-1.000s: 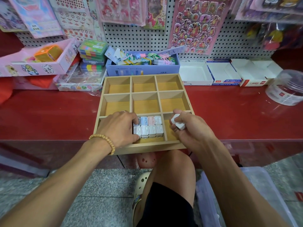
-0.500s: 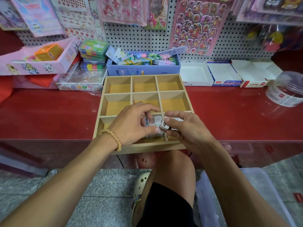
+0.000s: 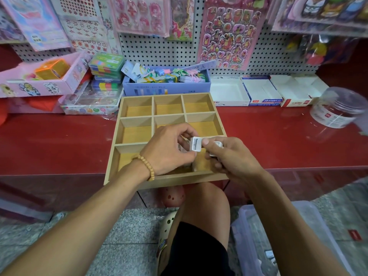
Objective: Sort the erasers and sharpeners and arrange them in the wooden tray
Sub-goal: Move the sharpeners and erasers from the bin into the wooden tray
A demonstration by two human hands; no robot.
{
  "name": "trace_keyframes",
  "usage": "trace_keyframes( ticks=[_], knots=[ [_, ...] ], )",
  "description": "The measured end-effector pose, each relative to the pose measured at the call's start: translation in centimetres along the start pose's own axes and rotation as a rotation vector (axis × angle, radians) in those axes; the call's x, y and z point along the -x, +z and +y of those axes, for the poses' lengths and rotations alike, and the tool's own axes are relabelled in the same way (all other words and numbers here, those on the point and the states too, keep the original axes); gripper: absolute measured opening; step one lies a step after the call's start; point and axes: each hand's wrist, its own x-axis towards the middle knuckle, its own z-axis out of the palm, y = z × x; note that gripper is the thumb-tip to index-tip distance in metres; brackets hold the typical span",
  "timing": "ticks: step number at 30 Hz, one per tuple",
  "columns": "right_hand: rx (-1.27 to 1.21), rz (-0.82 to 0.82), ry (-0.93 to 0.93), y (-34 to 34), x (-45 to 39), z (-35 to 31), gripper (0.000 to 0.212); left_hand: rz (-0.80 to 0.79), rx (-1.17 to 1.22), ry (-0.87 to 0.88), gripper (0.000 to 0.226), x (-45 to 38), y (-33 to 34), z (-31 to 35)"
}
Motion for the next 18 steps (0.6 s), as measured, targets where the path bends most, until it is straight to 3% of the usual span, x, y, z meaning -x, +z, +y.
trace_keyframes(
  ticks=[5,8,12,15,18],
  knots=[
    [-0.094,-0.103,-0.017,-0.8,0.4,-0.2,0.029,-0.022,0.138,0.017,0.030,-1.0,0.9,0.9],
    [-0.114,-0.007,-0.027,-1.5,0.6,-0.1,0.027,-0.052,0.152,0.034,0.031,-1.6,1.2,1.0],
    [-0.277,0.221,0.041,-3.6,0.2,0.5,0.025,-0.044,-0.347,0.084,0.038,-2.9,2.3,1.3],
    [-0.502,0.272,0.141,-5.1,0.3,0.7,0.024,-0.107,-0.647,0.075,0.031,-4.0,3.9,1.8],
    [-0.554,0.302,0.148,-5.9,0.4,0.9,0.026,-0.106,-0.801,0.070,0.026,-4.9,6.1,1.7]
  ],
)
